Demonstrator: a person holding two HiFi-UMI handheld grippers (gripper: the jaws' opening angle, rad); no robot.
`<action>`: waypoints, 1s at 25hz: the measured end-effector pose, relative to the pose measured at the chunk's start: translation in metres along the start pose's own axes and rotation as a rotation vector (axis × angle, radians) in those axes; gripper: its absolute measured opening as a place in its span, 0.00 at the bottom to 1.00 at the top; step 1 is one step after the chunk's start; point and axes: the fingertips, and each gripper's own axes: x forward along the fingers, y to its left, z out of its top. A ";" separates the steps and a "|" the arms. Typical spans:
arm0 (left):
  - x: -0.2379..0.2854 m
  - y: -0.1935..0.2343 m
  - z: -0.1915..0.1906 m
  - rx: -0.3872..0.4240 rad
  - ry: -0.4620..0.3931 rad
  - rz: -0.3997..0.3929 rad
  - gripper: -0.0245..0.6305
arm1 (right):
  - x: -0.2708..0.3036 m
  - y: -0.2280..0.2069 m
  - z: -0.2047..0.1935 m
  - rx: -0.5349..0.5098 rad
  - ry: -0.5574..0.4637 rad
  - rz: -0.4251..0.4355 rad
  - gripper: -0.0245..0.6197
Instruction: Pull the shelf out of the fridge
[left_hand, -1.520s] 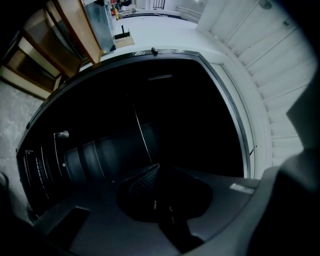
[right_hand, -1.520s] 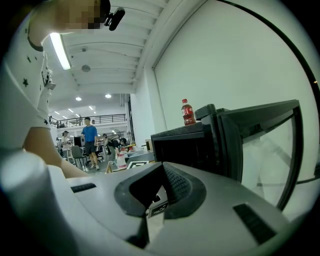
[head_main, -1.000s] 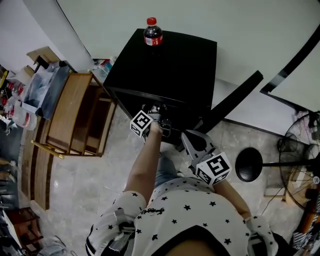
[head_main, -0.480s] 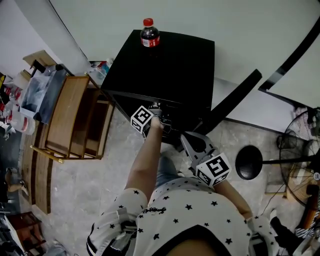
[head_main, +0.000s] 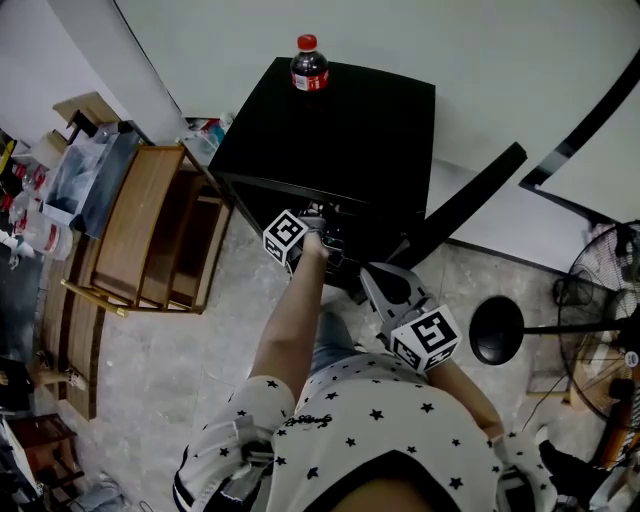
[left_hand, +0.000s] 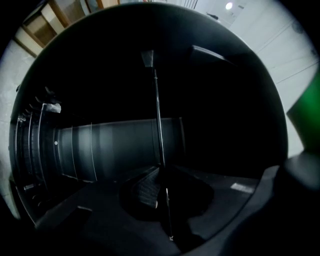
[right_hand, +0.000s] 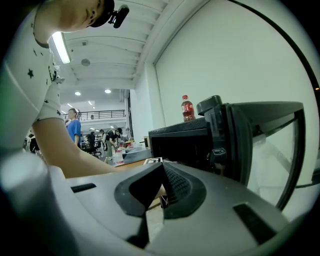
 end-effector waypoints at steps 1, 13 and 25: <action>-0.003 0.000 0.000 -0.002 -0.002 0.000 0.10 | 0.000 0.001 0.000 -0.001 0.000 0.003 0.03; -0.042 -0.007 -0.006 -0.005 -0.013 -0.008 0.10 | -0.005 0.014 -0.004 -0.007 -0.006 0.046 0.03; -0.084 -0.011 -0.011 -0.021 -0.038 -0.019 0.09 | -0.008 0.020 -0.013 -0.028 -0.003 0.053 0.03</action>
